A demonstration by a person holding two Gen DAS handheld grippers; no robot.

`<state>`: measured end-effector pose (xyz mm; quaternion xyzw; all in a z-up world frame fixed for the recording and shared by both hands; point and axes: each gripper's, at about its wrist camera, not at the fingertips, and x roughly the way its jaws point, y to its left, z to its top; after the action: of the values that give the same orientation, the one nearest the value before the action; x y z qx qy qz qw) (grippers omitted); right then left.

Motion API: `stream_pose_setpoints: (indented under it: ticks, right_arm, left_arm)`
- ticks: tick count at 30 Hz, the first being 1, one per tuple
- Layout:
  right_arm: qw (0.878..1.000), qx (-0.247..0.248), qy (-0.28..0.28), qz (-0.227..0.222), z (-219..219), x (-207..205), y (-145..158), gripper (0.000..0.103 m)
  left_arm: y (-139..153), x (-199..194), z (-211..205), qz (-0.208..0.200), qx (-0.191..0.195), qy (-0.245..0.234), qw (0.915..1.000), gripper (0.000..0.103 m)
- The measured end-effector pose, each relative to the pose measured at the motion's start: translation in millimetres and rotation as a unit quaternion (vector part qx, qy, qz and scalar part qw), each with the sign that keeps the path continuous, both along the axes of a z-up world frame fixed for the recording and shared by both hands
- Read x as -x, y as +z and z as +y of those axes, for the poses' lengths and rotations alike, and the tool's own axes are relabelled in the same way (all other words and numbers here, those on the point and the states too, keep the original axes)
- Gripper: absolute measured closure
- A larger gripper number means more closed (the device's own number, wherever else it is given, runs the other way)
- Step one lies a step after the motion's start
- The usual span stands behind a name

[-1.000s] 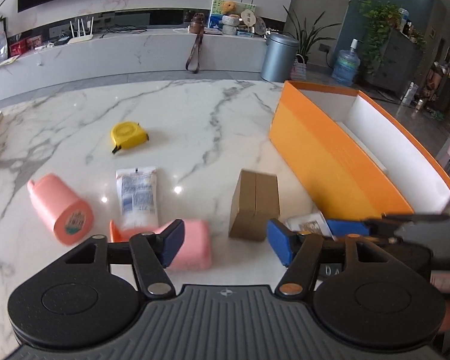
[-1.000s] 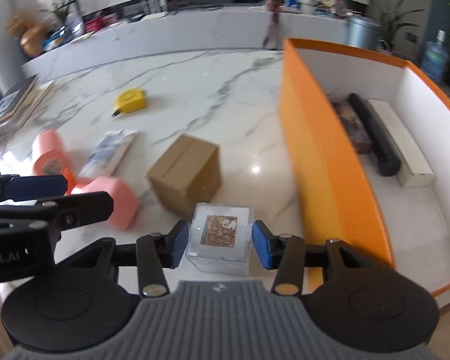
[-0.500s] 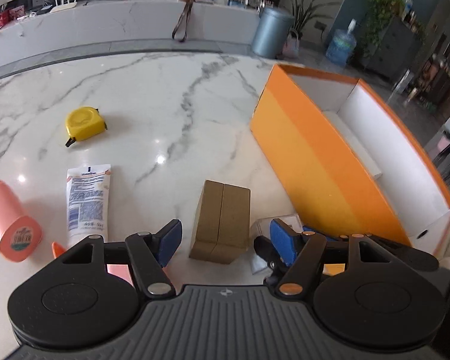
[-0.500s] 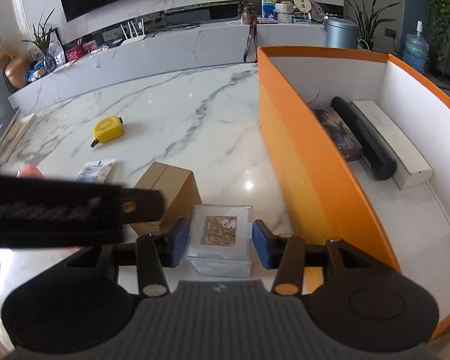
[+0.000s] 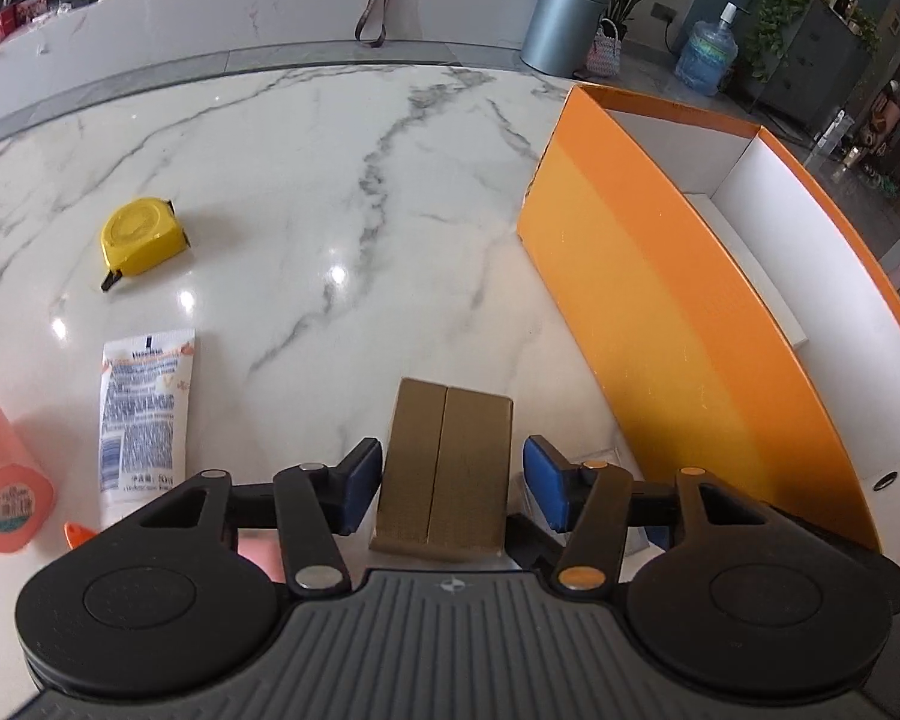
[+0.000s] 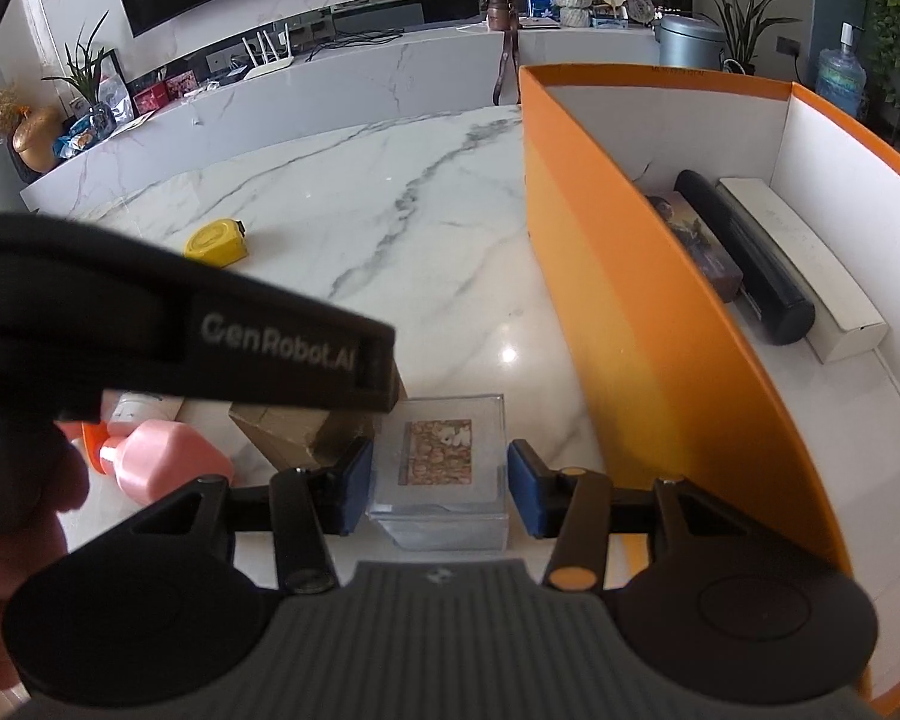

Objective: Organize rigid objects
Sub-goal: 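Grasp the clear cube box with the right tool while the left tool grasps the brown box, then carry the clear cube box and brown box over the shoebox with both tools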

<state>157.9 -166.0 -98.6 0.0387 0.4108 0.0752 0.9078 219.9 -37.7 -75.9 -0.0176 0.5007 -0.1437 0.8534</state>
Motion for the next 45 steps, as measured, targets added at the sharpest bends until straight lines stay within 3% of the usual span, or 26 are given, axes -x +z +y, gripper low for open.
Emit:
stream_pose_setpoints:
  ticks: [4, 7, 9, 21, 26, 36, 41, 45]
  right_arm:
    - [1.0, -0.004, -0.001, 0.002, -0.9, 0.3, -0.5, 0.053]
    - [1.0, -0.007, -0.001, 0.003, -0.8, 0.3, -0.7, 0.053]
    - [1.0, -0.008, -0.001, 0.004, -0.5, 0.3, -0.9, 0.053]
    - [1.0, -0.015, 0.004, 0.009, -2.1, -2.0, -2.1, 0.053]
    - [1.0, -0.028, 0.008, 0.006, -4.8, 0.4, -0.7, 0.053]
    - [0.994, -0.064, 0.043, -0.074, -12.4, 35.7, 39.3, 0.053]
    - [0.987, -0.108, 0.027, -0.115, -36.8, 52.7, 78.2, 0.053]
    - [0.986, -0.107, -0.009, -0.131, -69.5, 55.2, 103.5, 0.053]
  left_arm:
    - [1.9, -6.2, -3.6, 0.009, -0.016, -0.011, 0.9998, 0.036]
    - [2.3, -7.3, 0.4, 0.02, -0.037, -0.004, 0.9991, 0.046]
    - [1.0, -4.5, 3.2, 0.025, -0.047, 0.004, 0.9986, 0.048]
    - [2.2, 14.5, 12.0, 0.017, -0.039, 0.031, 0.9986, 0.052]
    - [21.8, 32.7, 21.8, 0.003, -0.029, 0.05, 0.9984, 0.052]
    - [77.8, 67.4, 27.4, -0.047, 0.011, 0.057, 0.9972, 0.052]
    - [109.0, 70.8, 10.7, -0.071, 0.033, 0.031, 0.9964, 0.052]
    - [132.1, 63.6, -18.2, -0.098, 0.027, -0.021, 0.9946, 0.052]
